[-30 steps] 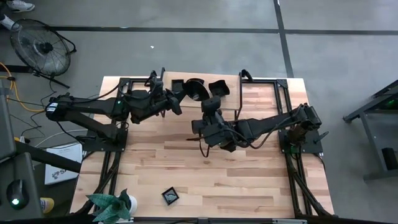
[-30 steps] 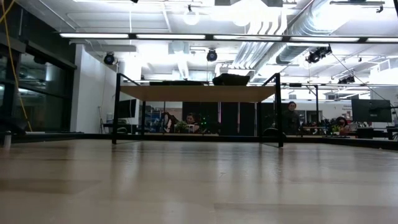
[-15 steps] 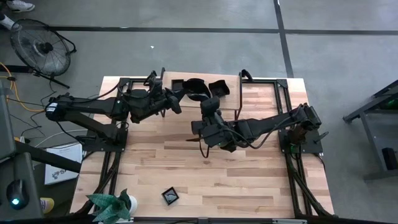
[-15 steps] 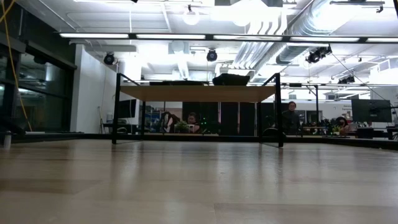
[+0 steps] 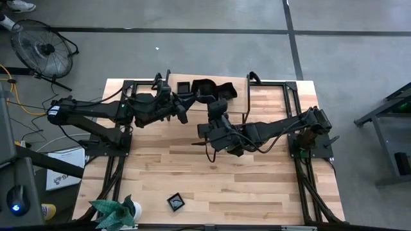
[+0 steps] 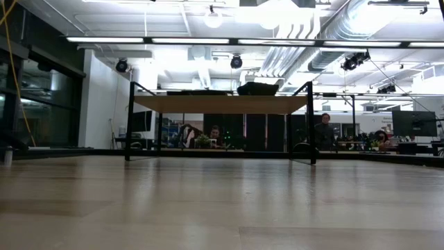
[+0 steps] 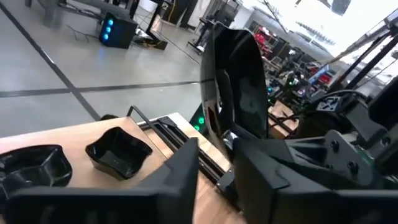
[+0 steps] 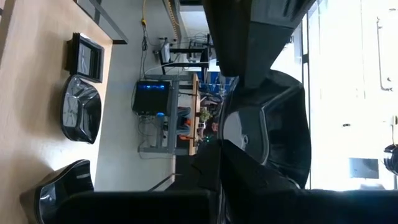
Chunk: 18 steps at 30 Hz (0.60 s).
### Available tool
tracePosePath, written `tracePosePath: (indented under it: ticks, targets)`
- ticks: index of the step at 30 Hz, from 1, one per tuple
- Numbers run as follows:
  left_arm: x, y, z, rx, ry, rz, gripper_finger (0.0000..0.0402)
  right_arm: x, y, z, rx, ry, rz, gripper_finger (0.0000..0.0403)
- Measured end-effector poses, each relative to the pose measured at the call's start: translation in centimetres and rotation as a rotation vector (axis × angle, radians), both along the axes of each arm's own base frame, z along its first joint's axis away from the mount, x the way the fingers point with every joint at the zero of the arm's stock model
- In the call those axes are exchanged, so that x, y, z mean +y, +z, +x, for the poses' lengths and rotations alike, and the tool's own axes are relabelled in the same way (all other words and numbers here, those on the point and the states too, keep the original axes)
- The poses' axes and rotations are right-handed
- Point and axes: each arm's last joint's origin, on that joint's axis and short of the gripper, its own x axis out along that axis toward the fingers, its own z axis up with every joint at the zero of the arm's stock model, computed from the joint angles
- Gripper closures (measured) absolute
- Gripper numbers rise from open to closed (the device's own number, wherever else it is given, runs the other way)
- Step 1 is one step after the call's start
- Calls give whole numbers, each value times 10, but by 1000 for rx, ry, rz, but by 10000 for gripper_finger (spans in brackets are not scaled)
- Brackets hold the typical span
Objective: Pick & Place Mini shaped plates
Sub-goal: Stack the leaf-shaped plate on the leaf-shaped plate
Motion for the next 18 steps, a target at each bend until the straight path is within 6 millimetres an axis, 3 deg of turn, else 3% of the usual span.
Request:
tracePosePath:
  ticks: [9, 18]
  targets:
    - [1, 5, -9, 26, -16, 62, 208, -3, 1, 0, -53, -42, 12, 403]
    - [5, 17, -47, 72, 39, 110, 193, -7, 2, 2, -174, -36, 78, 403]
